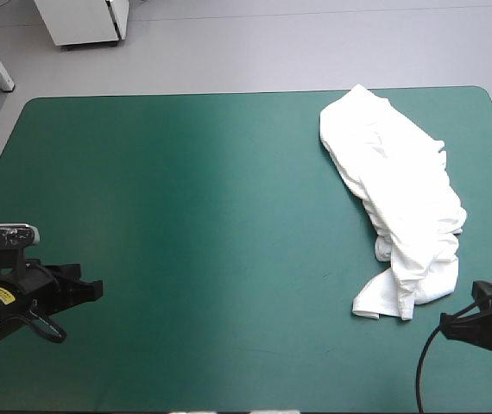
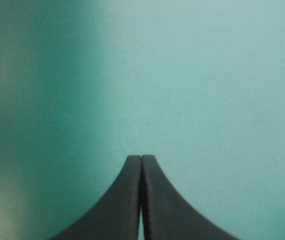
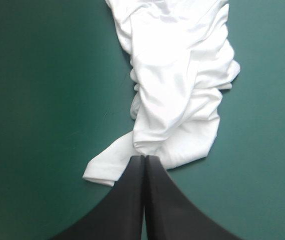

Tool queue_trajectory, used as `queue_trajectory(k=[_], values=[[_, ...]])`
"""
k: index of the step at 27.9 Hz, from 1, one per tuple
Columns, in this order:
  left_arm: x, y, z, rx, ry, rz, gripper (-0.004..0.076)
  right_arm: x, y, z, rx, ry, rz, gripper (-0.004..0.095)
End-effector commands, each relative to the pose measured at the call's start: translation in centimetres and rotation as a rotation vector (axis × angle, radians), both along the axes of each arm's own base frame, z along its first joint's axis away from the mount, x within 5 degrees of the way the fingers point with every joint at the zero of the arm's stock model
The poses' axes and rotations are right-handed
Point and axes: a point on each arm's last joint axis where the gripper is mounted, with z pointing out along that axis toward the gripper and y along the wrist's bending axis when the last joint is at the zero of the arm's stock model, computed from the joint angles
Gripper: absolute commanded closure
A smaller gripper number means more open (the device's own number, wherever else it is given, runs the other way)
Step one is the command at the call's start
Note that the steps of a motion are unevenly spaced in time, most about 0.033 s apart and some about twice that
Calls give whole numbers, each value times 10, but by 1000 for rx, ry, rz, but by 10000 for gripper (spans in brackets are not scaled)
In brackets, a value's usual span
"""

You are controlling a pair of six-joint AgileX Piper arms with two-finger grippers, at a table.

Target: Fold the cloth

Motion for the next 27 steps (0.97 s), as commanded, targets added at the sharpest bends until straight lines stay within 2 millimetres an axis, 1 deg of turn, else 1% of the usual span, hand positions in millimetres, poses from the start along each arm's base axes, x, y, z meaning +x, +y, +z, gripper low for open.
queue_trajectory(k=[1,5,7,8,10,13,15,17,18,21,22,23,24,27], values=[[3,-2,21,-22,-133,2,746,17,-5,28,-33,-72,-30,924],[2,-1,42,-4,-251,0,746,36,-10,40,-65,-49,-52,917],[4,0,52,-4,-299,7,746,50,-12,42,-71,-21,-57,894],[5,0,56,-4,-316,9,746,57,-13,43,-71,-11,-57,866],[10,0,60,-11,-328,11,746,70,-15,46,-76,-12,-59,771],[20,-1,62,-40,-347,15,746,94,-18,49,-84,6,-67,572],[27,-2,61,-65,-350,17,746,113,-21,49,-68,57,-89,448],[32,-3,60,-89,-339,15,746,131,-23,49,-57,97,-94,381],[36,-4,59,-97,-328,12,746,142,-24,50,-55,108,-93,366],[47,-6,54,-73,-307,-46,746,173,-26,52,-45,144,-90,367],[58,-8,49,-55,-290,-94,746,191,-28,55,-45,160,-89,367],[63,-9,47,-55,-279,-112,746,202,-29,53,-46,175,-89,367],[72,-11,42,-67,-256,-130,746,224,-31,48,-42,216,-86,367],[83,-11,35,-72,-221,-128,746,261,-32,28,-14,293,-72,367]])
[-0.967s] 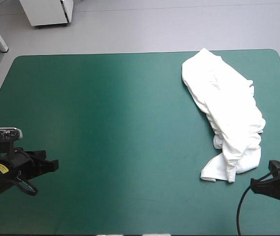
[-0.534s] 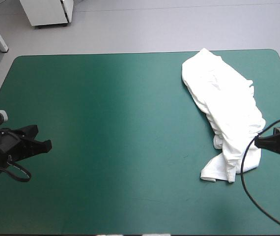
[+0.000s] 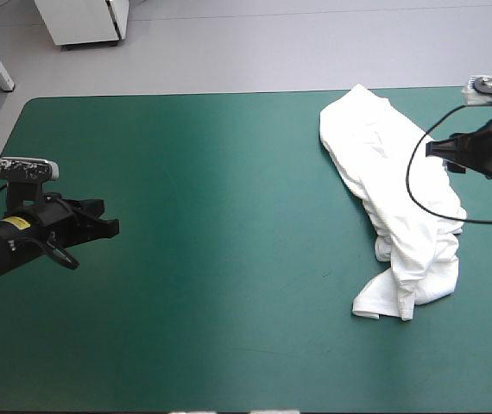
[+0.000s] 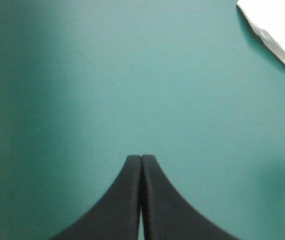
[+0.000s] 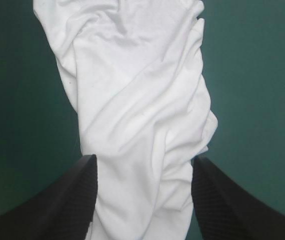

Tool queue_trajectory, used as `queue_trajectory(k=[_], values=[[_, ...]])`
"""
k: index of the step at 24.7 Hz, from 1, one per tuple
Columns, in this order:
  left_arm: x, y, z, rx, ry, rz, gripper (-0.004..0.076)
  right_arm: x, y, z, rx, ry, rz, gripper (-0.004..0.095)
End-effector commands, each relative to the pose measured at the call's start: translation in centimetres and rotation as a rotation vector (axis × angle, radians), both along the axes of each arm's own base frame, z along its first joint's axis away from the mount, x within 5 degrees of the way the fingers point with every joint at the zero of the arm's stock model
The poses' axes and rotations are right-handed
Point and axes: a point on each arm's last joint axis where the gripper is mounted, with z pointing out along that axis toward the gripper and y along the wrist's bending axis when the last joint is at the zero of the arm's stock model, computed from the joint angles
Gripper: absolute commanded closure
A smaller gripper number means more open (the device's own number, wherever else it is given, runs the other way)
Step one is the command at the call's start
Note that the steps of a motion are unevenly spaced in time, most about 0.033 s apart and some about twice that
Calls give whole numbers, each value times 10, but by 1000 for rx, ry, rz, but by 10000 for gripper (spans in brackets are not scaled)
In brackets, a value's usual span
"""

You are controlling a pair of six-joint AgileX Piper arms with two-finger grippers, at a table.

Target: Fold the cloth

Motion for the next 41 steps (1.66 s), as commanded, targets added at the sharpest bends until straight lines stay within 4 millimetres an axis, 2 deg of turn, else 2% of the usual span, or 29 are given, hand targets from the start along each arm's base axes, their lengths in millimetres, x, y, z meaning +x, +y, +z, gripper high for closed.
queue_trajectory(k=[1,2,3,4,6,7,8,9,13,21,23,24,26,27,29,32,35,40,41], values=[[12,-2,9,-36,-60,4,746,34,-1,-7,24,4,6,367],[16,-2,6,-36,-44,4,746,57,-3,-26,32,65,7,367],[18,-1,4,-34,-37,5,746,65,-4,-33,34,87,6,367],[21,-1,2,-35,-26,5,746,83,-5,-53,43,140,7,367],[24,-1,0,-26,-24,10,746,104,-3,-77,51,196,16,367],[26,0,0,-21,-26,11,746,117,1,-91,45,220,29,367],[26,0,0,-21,-27,12,746,123,5,-97,42,231,39,367],[27,0,-1,-20,-26,13,746,135,11,-114,1,271,62,367],[27,0,-1,-20,-25,13,746,153,20,-145,-28,349,81,365],[27,0,-1,-20,-25,13,746,167,20,-182,-16,445,83,373],[27,0,-1,-16,-25,13,746,169,23,-189,15,460,65,435],[27,1,-1,-11,-25,14,746,170,25,-192,36,468,58,520],[27,1,-1,-6,-25,15,746,171,31,-196,73,475,70,754],[28,1,-1,-6,-27,16,746,171,37,-196,74,476,96,922],[28,1,-1,-6,-29,17,746,170,44,-196,63,477,113,916],[28,1,-1,-6,-33,18,746,169,61,-197,48,478,150,920],[28,1,-1,-6,-33,18,746,166,86,-196,93,478,218,920],[28,1,-1,-13,-33,18,746,146,169,-191,144,483,423,920],[28,1,-1,-13,-33,18,746,134,196,-183,154,475,486,920]])
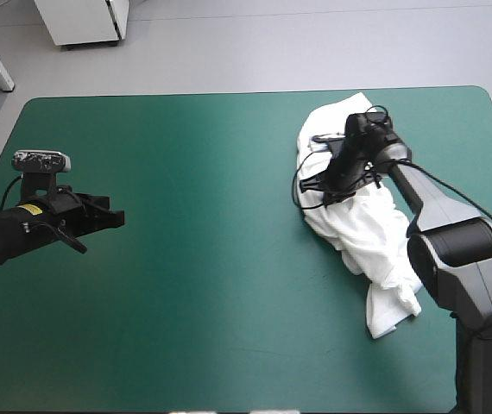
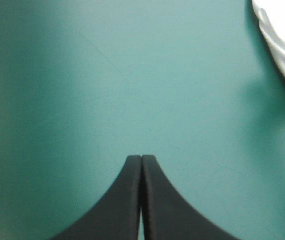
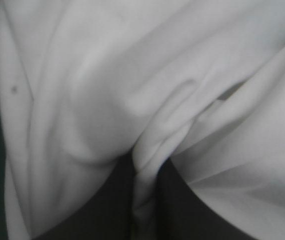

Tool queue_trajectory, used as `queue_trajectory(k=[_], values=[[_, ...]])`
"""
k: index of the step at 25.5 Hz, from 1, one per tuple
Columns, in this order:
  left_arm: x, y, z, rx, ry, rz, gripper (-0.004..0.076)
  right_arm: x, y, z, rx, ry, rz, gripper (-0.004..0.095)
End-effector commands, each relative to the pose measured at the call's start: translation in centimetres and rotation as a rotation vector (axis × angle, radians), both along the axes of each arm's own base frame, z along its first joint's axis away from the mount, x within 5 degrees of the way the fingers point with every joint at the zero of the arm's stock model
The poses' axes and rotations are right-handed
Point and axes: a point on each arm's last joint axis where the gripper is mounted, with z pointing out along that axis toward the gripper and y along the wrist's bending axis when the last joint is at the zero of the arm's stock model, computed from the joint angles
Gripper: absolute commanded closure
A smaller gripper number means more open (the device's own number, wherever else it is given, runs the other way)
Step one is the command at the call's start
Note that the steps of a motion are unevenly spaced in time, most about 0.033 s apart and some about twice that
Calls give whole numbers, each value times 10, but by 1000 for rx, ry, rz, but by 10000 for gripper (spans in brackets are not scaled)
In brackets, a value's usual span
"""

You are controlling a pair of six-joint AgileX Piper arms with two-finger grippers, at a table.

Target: Fold the cloth

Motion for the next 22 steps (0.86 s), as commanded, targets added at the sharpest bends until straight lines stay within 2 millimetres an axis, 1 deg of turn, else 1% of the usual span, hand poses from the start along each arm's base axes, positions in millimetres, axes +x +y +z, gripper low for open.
queue_trajectory(k=[1,3,7,8,9,10,16,22], values=[[-1,-2,17,-30,-95,15,746,-31,57,33,135,4,116,920],[-1,-2,17,-30,-95,15,746,-61,101,51,151,-26,238,920],[-1,-2,17,-30,-95,15,746,-95,145,58,175,-18,341,920],[-1,-2,17,-30,-95,15,746,-110,162,58,183,-10,388,920],[-1,-2,17,-30,-95,15,746,-118,170,58,183,-7,413,920],[-1,-2,17,-30,-95,15,746,-132,185,58,184,-2,456,920],[-1,-2,17,-30,-96,15,746,-177,221,55,180,26,573,920],[0,-1,17,-30,-99,17,746,-220,243,40,154,91,666,921]])
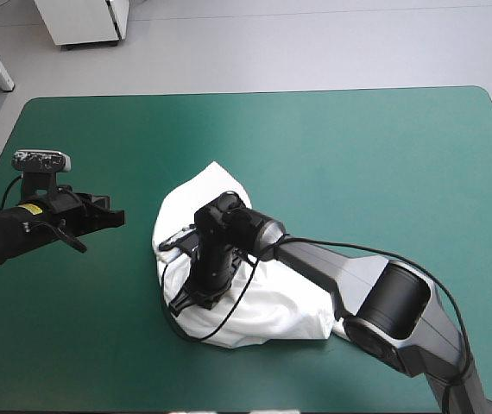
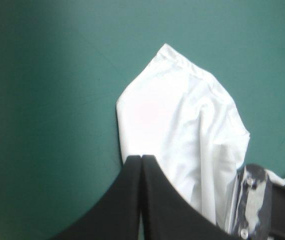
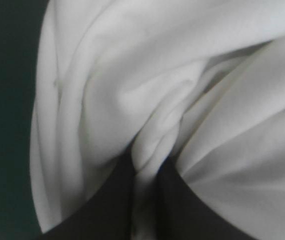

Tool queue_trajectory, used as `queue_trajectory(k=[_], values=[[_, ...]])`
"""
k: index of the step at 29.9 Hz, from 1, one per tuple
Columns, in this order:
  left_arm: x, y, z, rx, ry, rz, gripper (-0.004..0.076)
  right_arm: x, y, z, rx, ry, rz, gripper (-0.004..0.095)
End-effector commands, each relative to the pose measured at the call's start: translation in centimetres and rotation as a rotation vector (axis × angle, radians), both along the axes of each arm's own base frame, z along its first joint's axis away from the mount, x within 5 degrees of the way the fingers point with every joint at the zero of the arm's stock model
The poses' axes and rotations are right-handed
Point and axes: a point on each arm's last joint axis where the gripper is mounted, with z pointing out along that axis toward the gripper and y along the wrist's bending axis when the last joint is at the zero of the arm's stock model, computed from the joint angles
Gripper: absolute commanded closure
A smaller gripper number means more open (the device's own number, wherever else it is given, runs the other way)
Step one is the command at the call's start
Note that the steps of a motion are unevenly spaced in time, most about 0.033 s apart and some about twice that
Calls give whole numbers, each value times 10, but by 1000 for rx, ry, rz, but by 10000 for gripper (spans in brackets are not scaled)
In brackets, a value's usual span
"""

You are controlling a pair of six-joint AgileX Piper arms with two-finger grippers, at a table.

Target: Fold the cloth

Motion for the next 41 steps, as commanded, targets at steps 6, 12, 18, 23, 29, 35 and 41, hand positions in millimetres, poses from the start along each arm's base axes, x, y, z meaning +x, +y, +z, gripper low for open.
queue_trajectory(k=[6,12,18,23,29,35,41], values=[[-1,-1,17,-28,-96,15,746,-35,5,34,58,7,58,872],[-1,-1,17,-28,-97,16,746,-33,-4,54,67,-73,62,387],[-1,-1,17,-29,-98,17,746,-29,-31,101,55,-294,18,322],[0,0,21,10,-141,7,745,-29,-69,155,142,-400,-67,414],[3,-4,33,98,-91,-128,708,-25,-116,193,211,-458,-188,417],[20,-3,57,131,-100,-152,692,-36,-150,182,159,-432,-245,416],[47,6,63,235,-57,-124,692,-61,-178,176,145,-404,-313,416]])
